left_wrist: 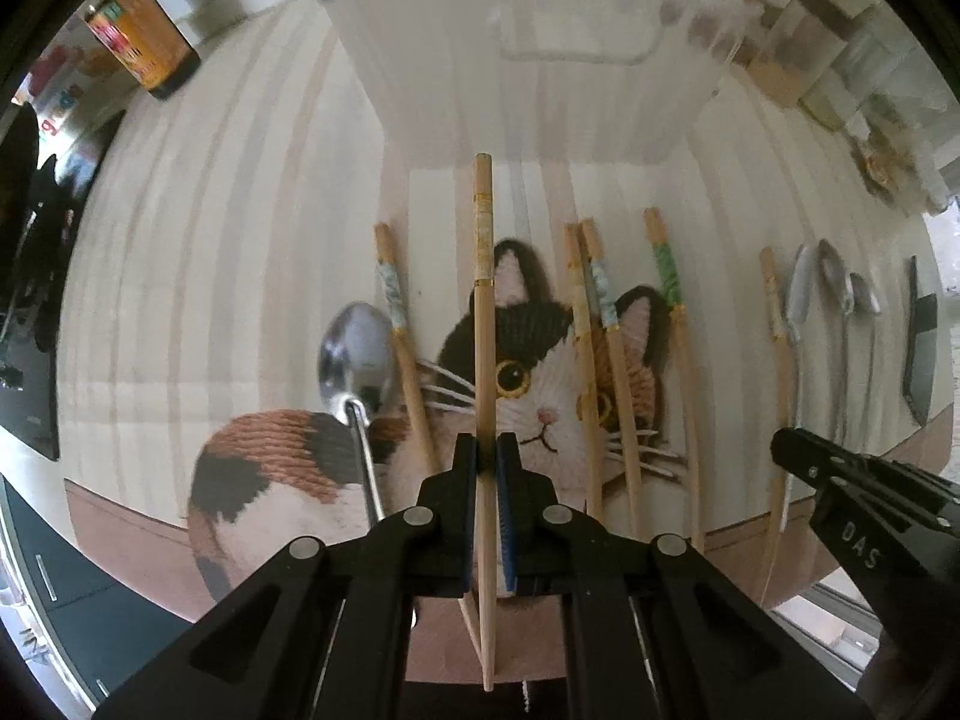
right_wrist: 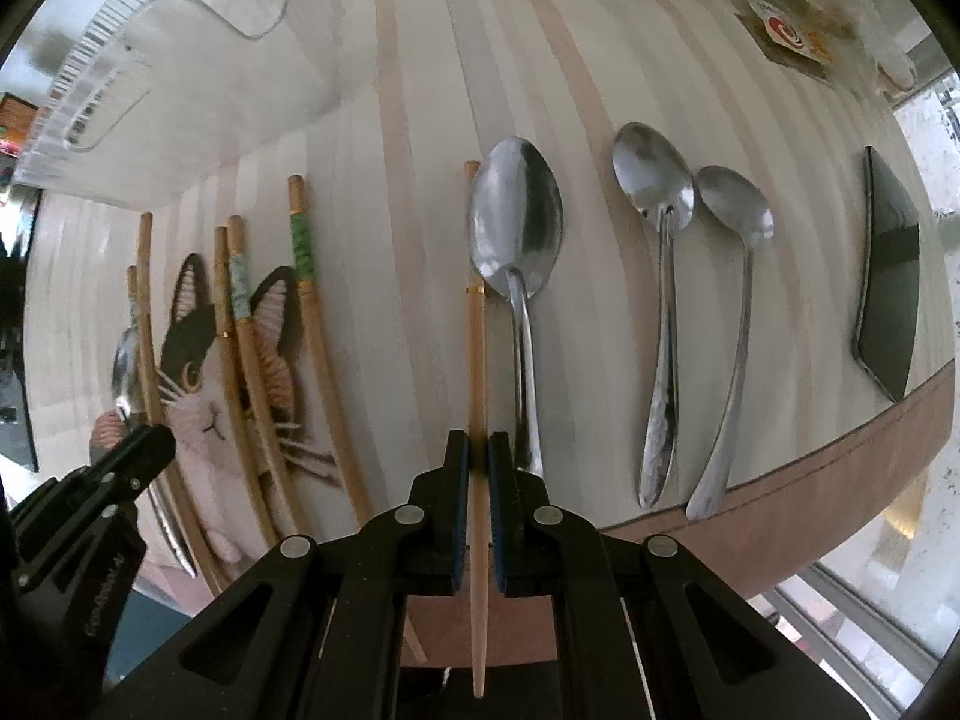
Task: Organize utensils
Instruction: 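Lift both held chopsticks and carry them into the clear plastic rack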
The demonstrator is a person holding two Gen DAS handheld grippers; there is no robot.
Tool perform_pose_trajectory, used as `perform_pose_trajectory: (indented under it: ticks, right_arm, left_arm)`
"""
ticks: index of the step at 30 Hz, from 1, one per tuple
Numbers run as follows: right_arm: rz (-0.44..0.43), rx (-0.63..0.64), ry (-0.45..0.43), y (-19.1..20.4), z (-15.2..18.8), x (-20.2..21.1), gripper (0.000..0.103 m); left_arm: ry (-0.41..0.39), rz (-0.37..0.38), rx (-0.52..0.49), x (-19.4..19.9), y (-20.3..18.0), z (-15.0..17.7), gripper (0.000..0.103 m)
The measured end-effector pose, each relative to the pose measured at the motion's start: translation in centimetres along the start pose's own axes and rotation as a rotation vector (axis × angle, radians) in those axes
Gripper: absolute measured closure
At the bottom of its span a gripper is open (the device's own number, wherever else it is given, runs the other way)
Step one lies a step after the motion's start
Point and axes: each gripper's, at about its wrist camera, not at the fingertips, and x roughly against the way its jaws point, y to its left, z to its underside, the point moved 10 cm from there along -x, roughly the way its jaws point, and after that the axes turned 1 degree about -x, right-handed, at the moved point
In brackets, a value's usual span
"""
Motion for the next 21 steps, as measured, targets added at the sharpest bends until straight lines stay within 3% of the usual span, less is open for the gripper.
perform_pose_trajectory:
  ticks: [6, 13, 15, 21]
  right_arm:
    - [-0.050, 0.007, -0.044, 0.1, 0.2, 3.0, 0.097]
    - [-0.130, 0.020, -0.130, 0.2, -1.1, 8.6, 0.097]
    - [-0.166, 0.021, -0.151, 0.6, -1.7, 10.5, 0.097]
    - [-0.270, 0.047, -0.249, 6.0, -8.7, 16.9, 0.097]
  left_arm:
    - [-0.067, 0.011, 0.013, 4.9, -1.3, -0.3, 0.099]
    - [-0.199, 0.049, 0.036, 11.3, 1.2, -2.0, 0.099]
    - [-0.232, 0.067, 0.043, 12.0, 3.1, -3.8, 0.099]
    - [-0.282, 0.157, 0.065, 15.0, 5.6, -11.3, 0.099]
